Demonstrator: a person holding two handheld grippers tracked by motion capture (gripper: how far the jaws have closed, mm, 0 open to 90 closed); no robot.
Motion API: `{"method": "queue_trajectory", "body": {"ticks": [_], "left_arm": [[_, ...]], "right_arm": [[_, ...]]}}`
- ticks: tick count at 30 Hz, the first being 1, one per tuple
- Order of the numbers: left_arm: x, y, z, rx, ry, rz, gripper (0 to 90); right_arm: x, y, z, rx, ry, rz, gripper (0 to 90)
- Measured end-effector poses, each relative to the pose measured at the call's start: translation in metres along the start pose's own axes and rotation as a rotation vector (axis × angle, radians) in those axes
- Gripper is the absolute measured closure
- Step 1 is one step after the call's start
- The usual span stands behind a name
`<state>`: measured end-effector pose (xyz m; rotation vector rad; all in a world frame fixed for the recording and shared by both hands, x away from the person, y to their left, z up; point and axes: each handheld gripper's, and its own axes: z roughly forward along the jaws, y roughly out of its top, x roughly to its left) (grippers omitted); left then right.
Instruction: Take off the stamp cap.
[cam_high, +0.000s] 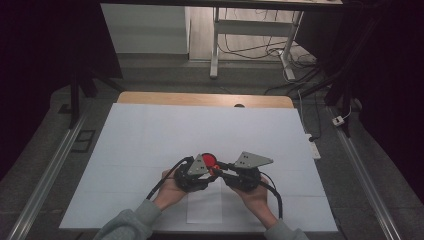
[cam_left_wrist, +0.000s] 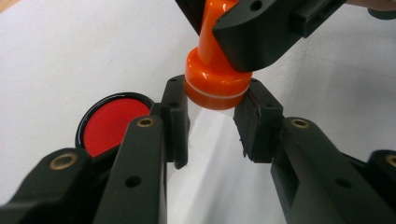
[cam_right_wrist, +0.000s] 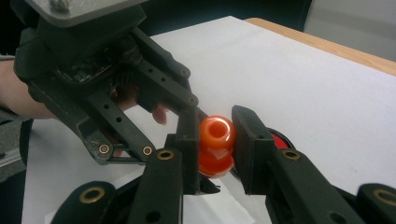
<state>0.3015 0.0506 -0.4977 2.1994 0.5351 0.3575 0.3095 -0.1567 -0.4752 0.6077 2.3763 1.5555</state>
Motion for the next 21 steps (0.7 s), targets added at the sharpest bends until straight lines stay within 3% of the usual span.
{"method": "queue_trajectory", "body": {"ticks": [11,12,13,14,16,18,21], "left_arm": [[0.001,-0.001,0.000,0.003,0.001,-0.001,66.1],[0.001,-0.002,0.000,0.018,0.019,0.005,71.6],[0.002,-0.004,0.000,0.017,0.039,0.009,89.4],[0.003,-0.007,0.001,0.018,0.040,-0.009,89.5],[0.004,-0.007,-0.002,-0.026,0.046,-0.026,89.5],[0.002,-0.003,-0.005,-0.037,0.056,0.002,89.4],[-0.001,-0.002,-0.004,-0.011,0.075,0.029,89.0]], "right_arm": [[0.001,0.000,-0.001,-0.003,-0.010,-0.006,72.0],[0.001,0.000,-0.001,-0.003,-0.012,-0.007,72.0],[0.002,0.000,-0.003,-0.024,-0.070,-0.019,72.0],[-0.001,0.001,-0.007,-0.044,-0.076,-0.007,72.0],[-0.009,0.003,-0.016,-0.069,-0.082,0.030,72.0],[-0.011,0.002,-0.018,-0.058,-0.079,0.034,72.0],[-0.010,-0.001,-0.012,-0.034,-0.045,0.042,72.0]]}}
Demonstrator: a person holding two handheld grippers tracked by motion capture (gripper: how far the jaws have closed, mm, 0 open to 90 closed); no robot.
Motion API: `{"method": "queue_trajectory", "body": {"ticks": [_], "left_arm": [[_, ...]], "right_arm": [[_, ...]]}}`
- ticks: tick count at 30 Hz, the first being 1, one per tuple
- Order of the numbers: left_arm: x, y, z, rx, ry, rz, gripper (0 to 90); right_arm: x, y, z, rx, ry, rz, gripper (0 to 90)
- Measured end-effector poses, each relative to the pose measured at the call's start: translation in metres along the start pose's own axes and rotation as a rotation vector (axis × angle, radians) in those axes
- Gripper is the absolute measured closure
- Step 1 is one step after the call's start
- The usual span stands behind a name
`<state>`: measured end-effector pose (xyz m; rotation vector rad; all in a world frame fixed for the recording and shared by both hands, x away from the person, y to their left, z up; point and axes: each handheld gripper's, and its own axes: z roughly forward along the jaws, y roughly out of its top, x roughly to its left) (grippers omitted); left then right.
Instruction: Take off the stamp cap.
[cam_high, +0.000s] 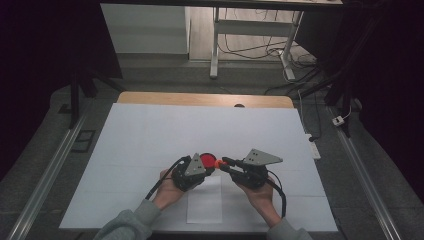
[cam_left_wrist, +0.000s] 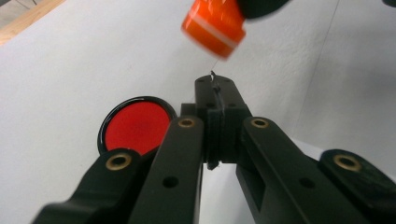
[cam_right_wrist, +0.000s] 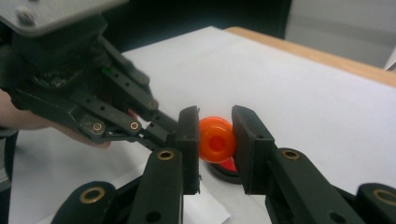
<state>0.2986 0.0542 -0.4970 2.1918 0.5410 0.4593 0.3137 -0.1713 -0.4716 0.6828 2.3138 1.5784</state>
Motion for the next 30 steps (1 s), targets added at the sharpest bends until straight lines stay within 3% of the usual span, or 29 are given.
{"method": "queue_trajectory", "body": {"ticks": [3,7,13,22,30], "left_arm": [[0.001,-0.002,0.003,0.013,0.003,-0.003,69.3],[-0.001,-0.001,0.002,-0.008,0.028,0.021,51.1],[-0.006,0.001,0.002,-0.013,0.054,0.071,50.4],[-0.009,0.002,0.002,-0.023,0.063,0.085,62.0],[-0.010,0.002,0.002,-0.008,0.080,0.125,63.4]], "right_arm": [[0.002,-0.001,0.003,0.012,0.022,0.003,71.9],[0.000,-0.001,0.004,0.021,0.036,0.025,71.9],[0.002,-0.003,0.008,0.039,0.059,0.034,71.9],[0.002,-0.003,0.010,0.050,0.063,0.040,71.9],[0.000,-0.003,0.010,0.055,0.071,0.066,71.9]]}}
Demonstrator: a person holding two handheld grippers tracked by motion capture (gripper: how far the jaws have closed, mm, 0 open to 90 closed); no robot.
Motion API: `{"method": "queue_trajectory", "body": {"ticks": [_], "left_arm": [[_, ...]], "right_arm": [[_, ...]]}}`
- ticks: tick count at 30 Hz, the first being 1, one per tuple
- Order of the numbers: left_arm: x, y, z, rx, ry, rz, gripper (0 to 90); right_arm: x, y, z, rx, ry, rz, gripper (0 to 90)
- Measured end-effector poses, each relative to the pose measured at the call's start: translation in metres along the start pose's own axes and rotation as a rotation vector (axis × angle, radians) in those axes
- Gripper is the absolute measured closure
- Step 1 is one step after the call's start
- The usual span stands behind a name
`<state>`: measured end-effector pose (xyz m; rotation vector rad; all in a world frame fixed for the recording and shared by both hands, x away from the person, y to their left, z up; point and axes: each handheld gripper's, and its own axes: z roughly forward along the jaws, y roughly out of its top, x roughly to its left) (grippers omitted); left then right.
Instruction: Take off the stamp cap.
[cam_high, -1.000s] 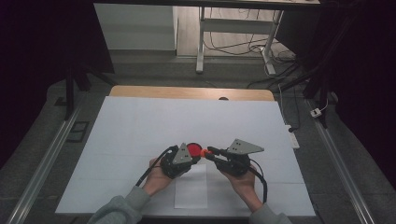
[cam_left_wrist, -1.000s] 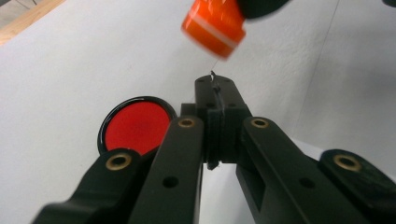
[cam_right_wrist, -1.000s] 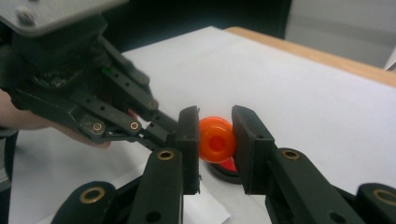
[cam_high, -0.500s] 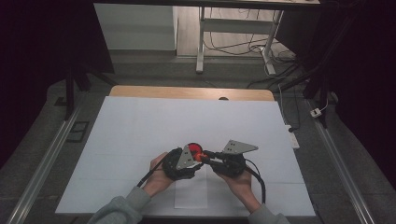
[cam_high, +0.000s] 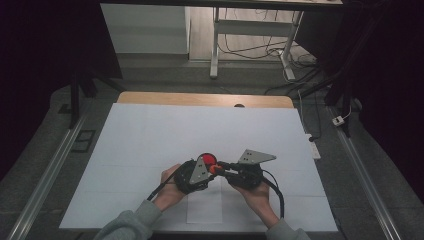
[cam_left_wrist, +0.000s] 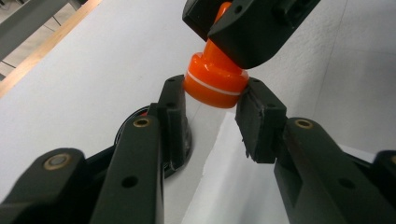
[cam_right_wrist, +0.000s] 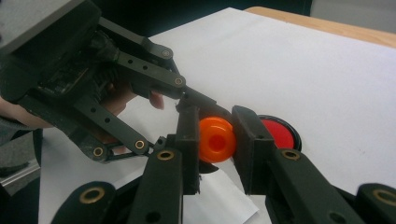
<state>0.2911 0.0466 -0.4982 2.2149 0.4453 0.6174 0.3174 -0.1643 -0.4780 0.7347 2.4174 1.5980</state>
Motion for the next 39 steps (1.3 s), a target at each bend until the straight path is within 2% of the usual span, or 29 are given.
{"method": "queue_trajectory", "body": {"ticks": [4,10,22,27,32,39], "left_arm": [[-0.0029,0.0010,-0.0012,-0.006,0.035,0.035,60.3],[-0.0059,0.0011,0.0003,0.001,0.041,0.070,62.3],[-0.0043,0.0005,0.0009,0.006,0.023,0.056,63.5],[-0.0037,-0.0004,0.0027,0.019,0.028,0.045,61.7],[-0.0065,0.0000,0.0027,0.020,0.044,0.073,64.3],[-0.0065,-0.0003,0.0032,0.025,0.041,0.069,65.2]], "right_arm": [[-0.0013,0.0004,-0.0002,0.016,-0.006,0.020,71.9],[-0.0043,-0.0005,0.0005,0.030,0.001,0.053,71.9],[-0.0035,-0.0005,0.0006,0.025,-0.004,0.051,71.9],[-0.0033,-0.0004,0.0005,0.021,-0.003,0.054,71.9],[-0.0038,-0.0005,0.0005,0.020,0.002,0.063,71.9],[-0.0036,-0.0007,0.0010,0.023,0.000,0.068,71.9]]}}
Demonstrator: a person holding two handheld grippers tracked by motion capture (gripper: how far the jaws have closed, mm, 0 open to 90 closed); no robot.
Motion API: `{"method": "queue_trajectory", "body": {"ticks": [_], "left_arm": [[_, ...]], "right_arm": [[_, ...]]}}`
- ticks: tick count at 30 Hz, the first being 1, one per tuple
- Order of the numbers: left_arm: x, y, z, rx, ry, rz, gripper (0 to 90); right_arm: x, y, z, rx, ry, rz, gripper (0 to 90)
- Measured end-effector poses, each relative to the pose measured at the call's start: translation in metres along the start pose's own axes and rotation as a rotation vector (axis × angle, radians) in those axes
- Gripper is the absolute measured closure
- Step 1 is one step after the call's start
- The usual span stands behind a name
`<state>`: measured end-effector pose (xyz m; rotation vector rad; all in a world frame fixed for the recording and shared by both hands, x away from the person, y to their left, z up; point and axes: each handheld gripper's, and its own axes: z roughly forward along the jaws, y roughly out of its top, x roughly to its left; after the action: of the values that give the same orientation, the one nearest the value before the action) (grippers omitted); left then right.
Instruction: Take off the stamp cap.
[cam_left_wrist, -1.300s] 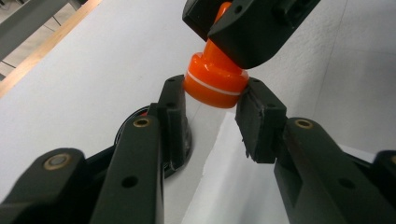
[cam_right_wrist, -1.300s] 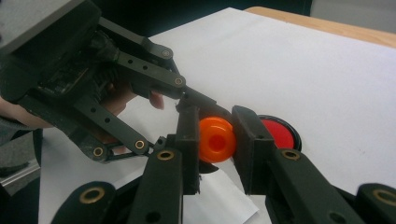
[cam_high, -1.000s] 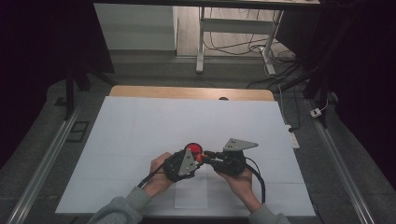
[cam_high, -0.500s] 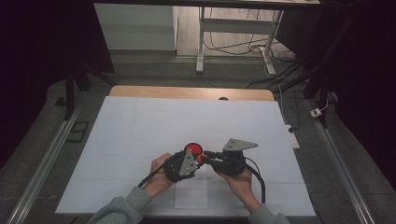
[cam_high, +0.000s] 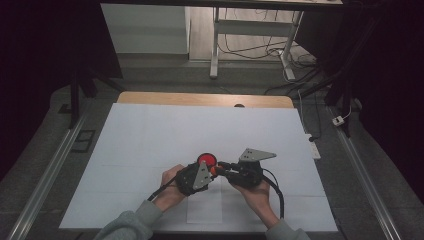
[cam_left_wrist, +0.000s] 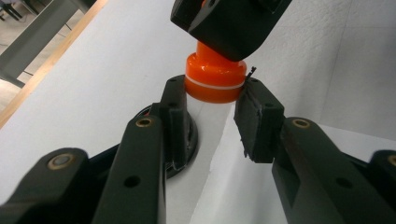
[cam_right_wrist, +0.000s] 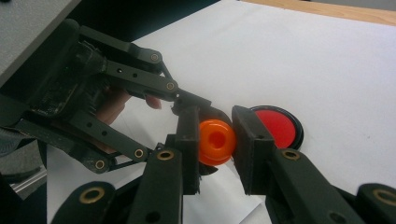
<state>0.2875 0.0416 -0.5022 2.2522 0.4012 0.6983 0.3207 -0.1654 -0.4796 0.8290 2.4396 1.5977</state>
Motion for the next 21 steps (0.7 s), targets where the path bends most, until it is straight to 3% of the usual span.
{"method": "queue_trajectory", "body": {"ticks": [4,7,14,15,16,17,18,19,20,21], "left_arm": [[-0.001,0.000,0.000,0.007,0.005,-0.003,65.6],[0.002,-0.001,0.000,-0.006,-0.027,-0.040,65.7],[0.001,-0.002,-0.001,-0.015,-0.024,-0.045,66.1],[0.001,-0.003,0.001,0.024,-0.014,-0.034,66.2],[0.000,-0.007,0.005,0.058,-0.005,-0.015,66.2],[0.002,-0.013,0.007,0.054,-0.022,-0.051,66.2],[0.006,-0.017,0.006,0.009,-0.063,-0.131,66.1],[0.008,-0.015,0.003,-0.006,-0.064,-0.137,66.1],[0.007,-0.012,0.001,-0.004,-0.039,-0.101,66.1],[0.008,-0.009,-0.002,-0.017,-0.040,-0.102,66.0]], "right_arm": [[0.001,0.000,0.001,0.004,-0.011,-0.010,71.9],[0.003,-0.001,0.001,-0.003,-0.016,-0.019,72.0],[0.004,-0.001,-0.001,-0.020,-0.018,-0.042,72.1],[0.004,-0.001,-0.001,-0.018,-0.020,-0.043,72.2],[0.005,-0.001,-0.004,-0.050,-0.057,-0.048,72.2],[0.003,0.001,-0.010,-0.086,-0.078,-0.041,72.3],[-0.001,0.003,-0.017,-0.113,-0.083,-0.028,72.3],[-0.003,0.005,-0.021,-0.100,-0.087,-0.048,72.3],[-0.002,0.004,-0.023,-0.086,-0.095,-0.067,72.2],[-0.002,0.002,-0.023,-0.081,-0.089,-0.067,72.2]]}}
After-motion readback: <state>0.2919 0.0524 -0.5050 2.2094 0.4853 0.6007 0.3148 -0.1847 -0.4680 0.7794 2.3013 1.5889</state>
